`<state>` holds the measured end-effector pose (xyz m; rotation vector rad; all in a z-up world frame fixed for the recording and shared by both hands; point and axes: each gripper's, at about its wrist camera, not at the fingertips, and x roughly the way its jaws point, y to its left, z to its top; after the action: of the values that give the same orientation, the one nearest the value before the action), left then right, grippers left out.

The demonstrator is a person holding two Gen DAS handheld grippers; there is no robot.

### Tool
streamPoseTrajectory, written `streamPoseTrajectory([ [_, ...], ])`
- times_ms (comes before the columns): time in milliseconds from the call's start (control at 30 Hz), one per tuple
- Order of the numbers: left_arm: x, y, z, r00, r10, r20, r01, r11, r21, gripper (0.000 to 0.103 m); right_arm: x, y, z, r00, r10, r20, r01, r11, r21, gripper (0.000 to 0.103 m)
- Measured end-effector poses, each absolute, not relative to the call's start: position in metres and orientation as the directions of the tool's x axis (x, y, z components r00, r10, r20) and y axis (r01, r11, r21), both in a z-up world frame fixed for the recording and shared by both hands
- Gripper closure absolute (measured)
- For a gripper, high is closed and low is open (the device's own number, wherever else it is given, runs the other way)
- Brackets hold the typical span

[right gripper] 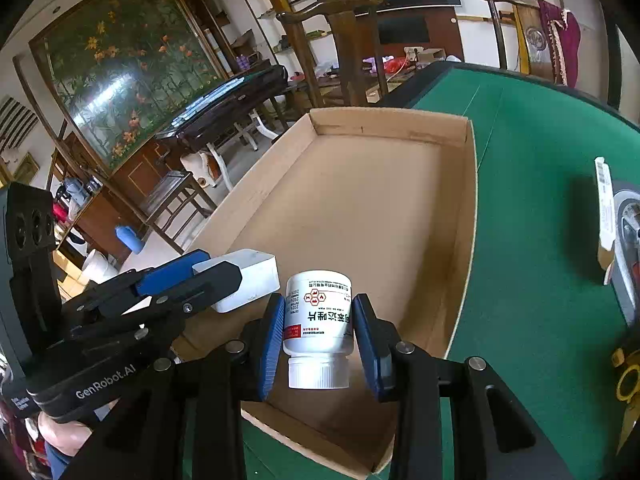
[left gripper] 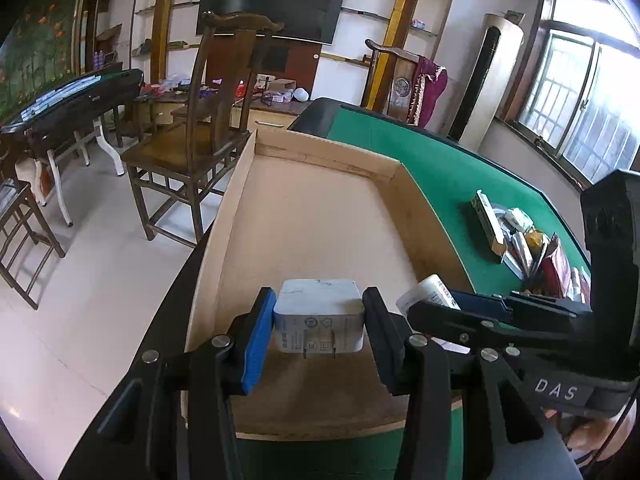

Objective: Organize objects
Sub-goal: 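Carry the charger and bottle over the cardboard tray with both grippers, then open both grippers to drop the charger and bottle into the tray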

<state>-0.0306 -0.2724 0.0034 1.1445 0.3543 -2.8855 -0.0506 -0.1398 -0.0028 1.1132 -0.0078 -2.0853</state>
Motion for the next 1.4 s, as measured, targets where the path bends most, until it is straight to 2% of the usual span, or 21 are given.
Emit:
streamPoseTrajectory([
  [467, -0.03, -0.279, -0.012, -0.692, 0.064, -0.719, 0.088, -0.981, -0.172, 0.059, -0.04, -0.152, -0.015, -0.338, -0.597, -0.727, 0.625, -0.72, 0.301, 0.065],
  [667, -0.015, -0.275, -0.013, -0.679, 0.024, -0.734, 0.094, -0.988, -0.12, 0.059, -0.026, -0.15, -0.019, -0.308, -0.597, -0.741, 0.644, -0.704, 0.3, 0.065],
  [1067, 0.005, -0.279, -0.014, -0.685, -0.002, -0.728, 0.123, -0.986, -0.114, 0.058, -0.015, -0.158, -0.019, -0.289, -0.604, -0.743, 0.694, -0.667, 0.272, 0.062],
  [1133, 0.0, -0.284, -0.013, -0.694, 0.035, -0.719, 0.123, -0.978, -0.166, 0.05, -0.021, -0.158, -0.017, -0.288, -0.612, -0.736, 0.691, -0.665, 0.282, 0.059],
  [1233, -0.004, -0.286, -0.009, -0.698, 0.049, -0.714, 0.123, -0.975, -0.187, 0.044, -0.029, -0.147, -0.012, -0.304, -0.625, -0.719, 0.676, -0.673, 0.3, 0.044],
  [1400, -0.005, -0.284, -0.004, -0.709, 0.068, -0.701, 0.13, -0.965, -0.226, 0.039, -0.032, -0.121, 0.008, -0.316, -0.669, -0.673, 0.663, -0.663, 0.348, 0.044],
])
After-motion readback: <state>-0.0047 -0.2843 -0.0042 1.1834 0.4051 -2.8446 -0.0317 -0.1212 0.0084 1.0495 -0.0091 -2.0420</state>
